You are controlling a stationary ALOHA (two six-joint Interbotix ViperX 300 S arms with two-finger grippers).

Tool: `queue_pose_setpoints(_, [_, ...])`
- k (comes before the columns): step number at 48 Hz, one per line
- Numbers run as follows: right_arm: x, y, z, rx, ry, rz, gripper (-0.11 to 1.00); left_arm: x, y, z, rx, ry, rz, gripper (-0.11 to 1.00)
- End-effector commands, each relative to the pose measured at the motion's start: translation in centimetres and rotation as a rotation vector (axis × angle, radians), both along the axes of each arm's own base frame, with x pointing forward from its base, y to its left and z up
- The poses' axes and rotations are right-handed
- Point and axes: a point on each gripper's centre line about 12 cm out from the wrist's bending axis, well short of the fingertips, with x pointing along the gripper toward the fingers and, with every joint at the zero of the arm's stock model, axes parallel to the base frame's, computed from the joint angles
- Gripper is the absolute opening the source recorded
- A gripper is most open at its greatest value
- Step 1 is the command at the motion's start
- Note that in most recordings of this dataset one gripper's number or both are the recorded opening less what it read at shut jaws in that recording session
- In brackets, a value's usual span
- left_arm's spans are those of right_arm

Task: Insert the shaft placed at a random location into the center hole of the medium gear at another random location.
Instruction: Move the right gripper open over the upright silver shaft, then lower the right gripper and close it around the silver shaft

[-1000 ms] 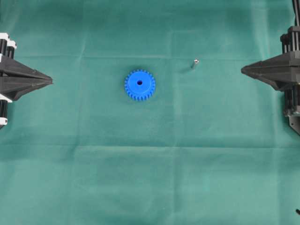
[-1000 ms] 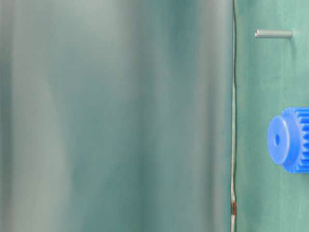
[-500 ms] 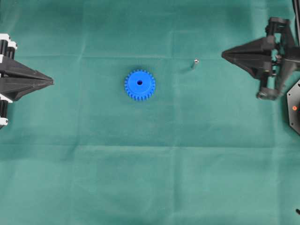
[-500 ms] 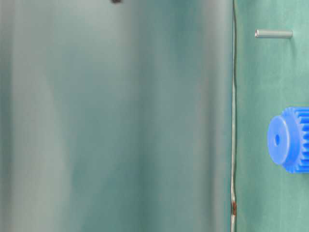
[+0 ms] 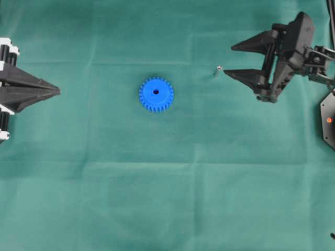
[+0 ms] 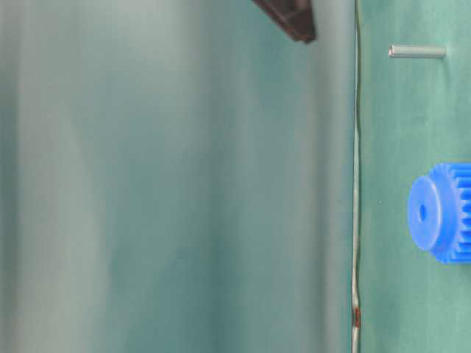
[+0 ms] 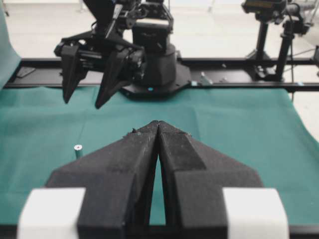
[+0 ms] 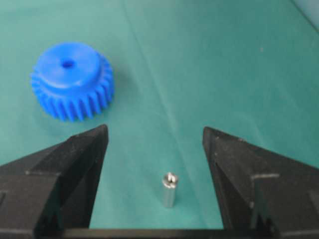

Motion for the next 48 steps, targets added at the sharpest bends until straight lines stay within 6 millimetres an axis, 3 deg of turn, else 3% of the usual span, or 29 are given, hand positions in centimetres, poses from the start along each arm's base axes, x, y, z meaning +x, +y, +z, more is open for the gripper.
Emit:
queue_pose_setpoints(1, [0.8, -0.7, 0.0, -0.01, -0.024, -0.014, 0.77, 0.3, 0.0, 0.8, 0.0, -0.014, -0.002, 0.0])
queue_pose_setpoints(21, [1.5, -1.4, -3.7, 0.024, 0.039, -0.044, 0.77, 0.3, 0.0, 0.7, 0.0, -0.003, -0.001, 0.0])
queue_pose_setpoints(48, [2.5, -1.8, -5.6, 0.038, 0.073, -0.051, 0.76, 0.3, 0.0, 0.5, -0.007, 0.009, -0.001, 0.0])
